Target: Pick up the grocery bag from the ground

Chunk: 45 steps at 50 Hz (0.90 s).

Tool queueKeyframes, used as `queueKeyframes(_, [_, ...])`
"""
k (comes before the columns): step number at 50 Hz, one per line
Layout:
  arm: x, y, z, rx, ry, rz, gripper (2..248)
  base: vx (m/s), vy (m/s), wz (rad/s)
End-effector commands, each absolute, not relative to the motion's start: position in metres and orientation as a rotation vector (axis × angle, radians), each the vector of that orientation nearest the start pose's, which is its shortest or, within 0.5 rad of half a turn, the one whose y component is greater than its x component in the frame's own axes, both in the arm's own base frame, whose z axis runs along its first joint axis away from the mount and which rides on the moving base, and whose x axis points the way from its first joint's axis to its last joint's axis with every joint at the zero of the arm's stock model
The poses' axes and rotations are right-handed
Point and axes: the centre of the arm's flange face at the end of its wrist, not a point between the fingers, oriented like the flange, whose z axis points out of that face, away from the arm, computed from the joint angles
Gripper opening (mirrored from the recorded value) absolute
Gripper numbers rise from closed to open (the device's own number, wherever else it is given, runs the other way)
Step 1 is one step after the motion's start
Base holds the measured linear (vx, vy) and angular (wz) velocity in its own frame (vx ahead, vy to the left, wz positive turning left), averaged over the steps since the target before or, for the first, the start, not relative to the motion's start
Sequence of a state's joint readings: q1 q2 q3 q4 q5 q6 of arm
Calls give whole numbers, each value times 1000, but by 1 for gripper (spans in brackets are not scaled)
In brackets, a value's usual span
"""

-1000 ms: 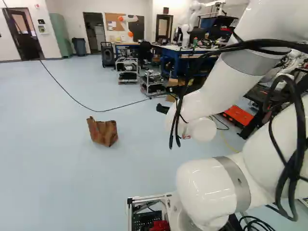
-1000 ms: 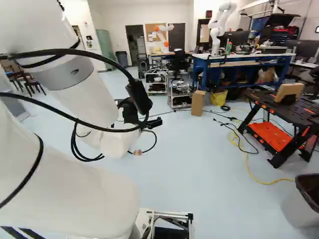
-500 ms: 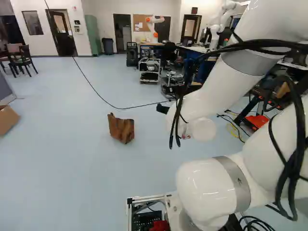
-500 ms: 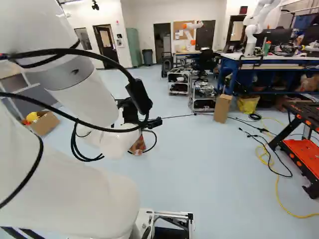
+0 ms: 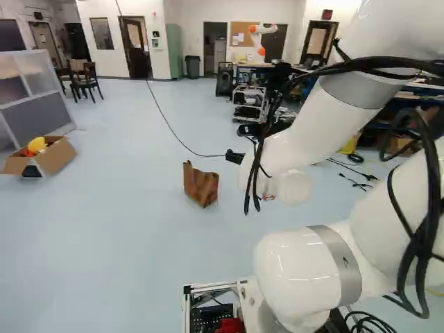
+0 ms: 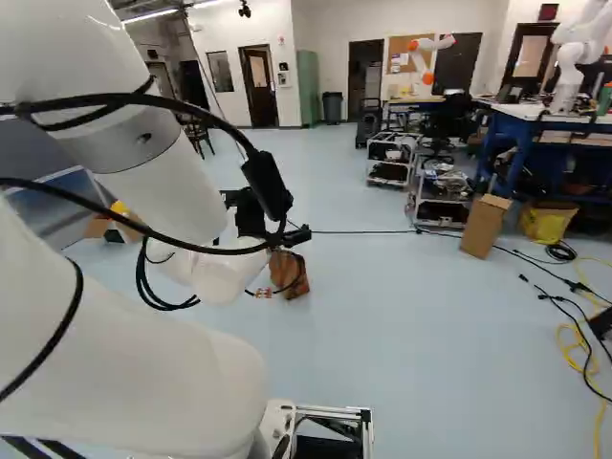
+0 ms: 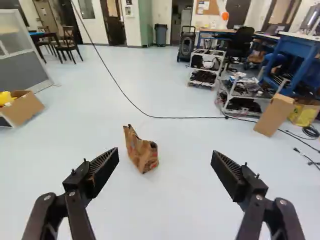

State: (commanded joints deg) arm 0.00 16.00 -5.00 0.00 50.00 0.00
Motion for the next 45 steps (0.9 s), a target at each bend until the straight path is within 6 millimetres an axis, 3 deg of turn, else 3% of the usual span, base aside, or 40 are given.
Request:
queueKeyframes(32, [270,0,366,-2558,0,-1824,247,177,66,286])
queueKeyframes(45, [270,0,366,-2558,0,-1824,247,231,18,68])
